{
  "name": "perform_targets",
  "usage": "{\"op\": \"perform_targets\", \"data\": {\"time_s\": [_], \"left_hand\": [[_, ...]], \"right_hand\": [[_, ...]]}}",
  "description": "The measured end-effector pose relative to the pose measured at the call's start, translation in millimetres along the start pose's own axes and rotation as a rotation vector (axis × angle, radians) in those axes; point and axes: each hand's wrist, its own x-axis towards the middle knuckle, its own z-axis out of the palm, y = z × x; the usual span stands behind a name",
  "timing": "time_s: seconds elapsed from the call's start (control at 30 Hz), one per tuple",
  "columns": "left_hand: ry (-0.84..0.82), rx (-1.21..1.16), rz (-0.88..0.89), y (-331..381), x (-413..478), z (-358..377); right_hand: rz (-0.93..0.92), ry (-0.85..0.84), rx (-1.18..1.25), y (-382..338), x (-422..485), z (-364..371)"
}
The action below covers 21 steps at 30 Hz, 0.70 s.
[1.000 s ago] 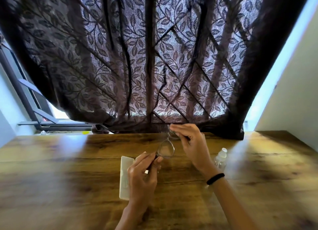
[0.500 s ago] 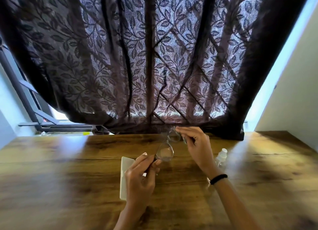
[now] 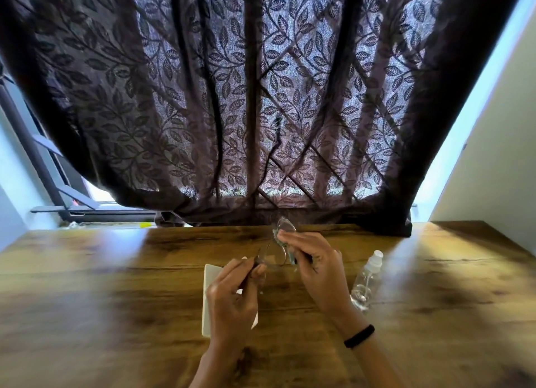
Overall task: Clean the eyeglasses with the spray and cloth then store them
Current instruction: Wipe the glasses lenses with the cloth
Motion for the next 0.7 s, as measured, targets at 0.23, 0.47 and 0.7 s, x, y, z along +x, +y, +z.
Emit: {"op": "perform_targets", "data": {"time_s": [0.23,0.47,0.7], "left_hand": [[0.023,0.042,-0.066,-2,7,-8],[-0.036,-0.034,-0.196,6,8,-4],[-0.051,-0.205,-0.272,8,15,-11]], "right_hand": [[0.261,0.233,0.21,25,3,-18],[0.392,0.243,0.377,34,19,-5],[0.39,0.137,0.363,33,32,1]]}}
